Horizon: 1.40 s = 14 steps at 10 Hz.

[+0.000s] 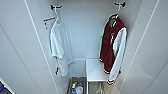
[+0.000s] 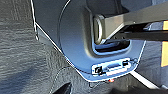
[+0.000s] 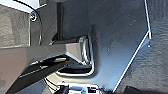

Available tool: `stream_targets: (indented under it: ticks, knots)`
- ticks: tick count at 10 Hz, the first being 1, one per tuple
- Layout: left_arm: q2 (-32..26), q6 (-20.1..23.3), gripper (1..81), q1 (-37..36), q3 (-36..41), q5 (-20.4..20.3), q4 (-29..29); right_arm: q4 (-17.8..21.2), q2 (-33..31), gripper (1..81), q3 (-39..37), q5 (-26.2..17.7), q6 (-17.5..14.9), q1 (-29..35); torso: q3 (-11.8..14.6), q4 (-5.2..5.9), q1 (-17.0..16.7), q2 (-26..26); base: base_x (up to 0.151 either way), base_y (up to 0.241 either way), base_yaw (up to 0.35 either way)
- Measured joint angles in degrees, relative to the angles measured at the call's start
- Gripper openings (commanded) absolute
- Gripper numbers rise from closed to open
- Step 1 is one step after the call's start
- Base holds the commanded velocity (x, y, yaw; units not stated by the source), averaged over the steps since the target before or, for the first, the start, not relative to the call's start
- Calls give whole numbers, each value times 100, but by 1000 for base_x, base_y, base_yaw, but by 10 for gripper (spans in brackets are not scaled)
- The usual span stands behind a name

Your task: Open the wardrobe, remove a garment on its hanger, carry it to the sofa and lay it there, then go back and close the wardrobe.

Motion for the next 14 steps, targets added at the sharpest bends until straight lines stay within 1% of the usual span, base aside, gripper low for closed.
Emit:
stream_targets:
  ticks: [1, 2, 3, 4, 5, 6, 8, 9, 12, 14]
  knots:
    - [-2, 341, 811, -99, 2, -123, -649, 2, 0, 811, -17, 6, 5, -24, 0, 0, 0, 0, 0, 0, 0]
    - [-5, 523, 811, -199, -41, -262, -1024, 0, 2, 811, -124, 12, 11, -46, 0, 0, 0, 0, 0, 0, 0]
    - [-10, 644, 811, -273, -141, -311, -1143, 0, 2, 811, -276, 11, 11, -41, 0, 0, 0, 0, 0, 0, 0]
    - [-18, 768, 811, -315, -276, -311, -1152, 2, 2, 811, -414, 12, 11, -28, 0, 0, 0, 0, 0, 0, 0]
    - [-55, 798, 811, -333, -340, -322, -1140, 2, -2, 811, -505, 44, 11, -28, 0, 0, 0, 0, 0, 0, 0]
    - [-84, 809, 811, -328, -345, -423, -1124, 2, -44, 811, -522, 113, 10, -33, 0, 0, 0, 0, 0, 0, 0]
    - [-117, 812, 811, -282, -161, -751, -1102, 9, -273, 811, -329, 634, 2, -50, 0, 0, 0, 0, 0, 0, 0]
    - [-197, 812, 811, -284, 38, -779, -1089, 9, -404, 811, -185, 769, 0, -83, 0, 0, 0, 0, 0, 0, 0]
    - [-623, 812, 811, -269, 608, -867, -1063, -5, -408, 811, -152, 794, -1, -127, 0, 0, 0, 0, 0, 0, 0]
    - [-669, 812, 811, -226, 653, -886, -1050, -13, -341, 811, -152, 767, -67, -129, 0, 0, 0, 0, 0, 0, 0]
